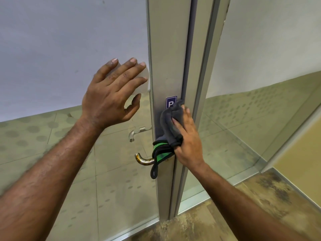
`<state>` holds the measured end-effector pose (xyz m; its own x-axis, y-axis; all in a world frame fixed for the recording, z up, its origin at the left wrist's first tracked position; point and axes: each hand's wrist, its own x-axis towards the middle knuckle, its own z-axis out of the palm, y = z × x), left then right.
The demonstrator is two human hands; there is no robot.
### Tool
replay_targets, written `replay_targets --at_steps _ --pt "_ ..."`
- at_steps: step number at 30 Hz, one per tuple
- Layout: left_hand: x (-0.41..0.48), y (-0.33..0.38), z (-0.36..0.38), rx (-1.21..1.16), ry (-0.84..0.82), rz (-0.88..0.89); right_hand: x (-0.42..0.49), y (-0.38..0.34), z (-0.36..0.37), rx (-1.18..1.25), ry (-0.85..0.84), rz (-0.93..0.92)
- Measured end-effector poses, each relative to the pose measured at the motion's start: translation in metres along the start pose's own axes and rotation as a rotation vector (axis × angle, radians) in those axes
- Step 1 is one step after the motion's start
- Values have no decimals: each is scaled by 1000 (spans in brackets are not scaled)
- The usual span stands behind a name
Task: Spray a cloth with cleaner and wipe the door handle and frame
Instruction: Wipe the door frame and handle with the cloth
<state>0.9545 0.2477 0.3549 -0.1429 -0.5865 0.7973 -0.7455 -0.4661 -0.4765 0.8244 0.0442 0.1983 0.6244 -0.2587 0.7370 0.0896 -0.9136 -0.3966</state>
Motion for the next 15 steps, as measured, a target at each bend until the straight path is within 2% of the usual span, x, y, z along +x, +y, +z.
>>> replay_targets --at_steps 5,11,15 --pt "1 0 0 1 -18 -6 20 -24 13 94 -21 33" --pt "-1 -1 0 -4 -3 -1 25 -15 1 -131 -88 -277" --pt "0 -1 2 3 15 2 21 -13 -6 -154 24 -56"
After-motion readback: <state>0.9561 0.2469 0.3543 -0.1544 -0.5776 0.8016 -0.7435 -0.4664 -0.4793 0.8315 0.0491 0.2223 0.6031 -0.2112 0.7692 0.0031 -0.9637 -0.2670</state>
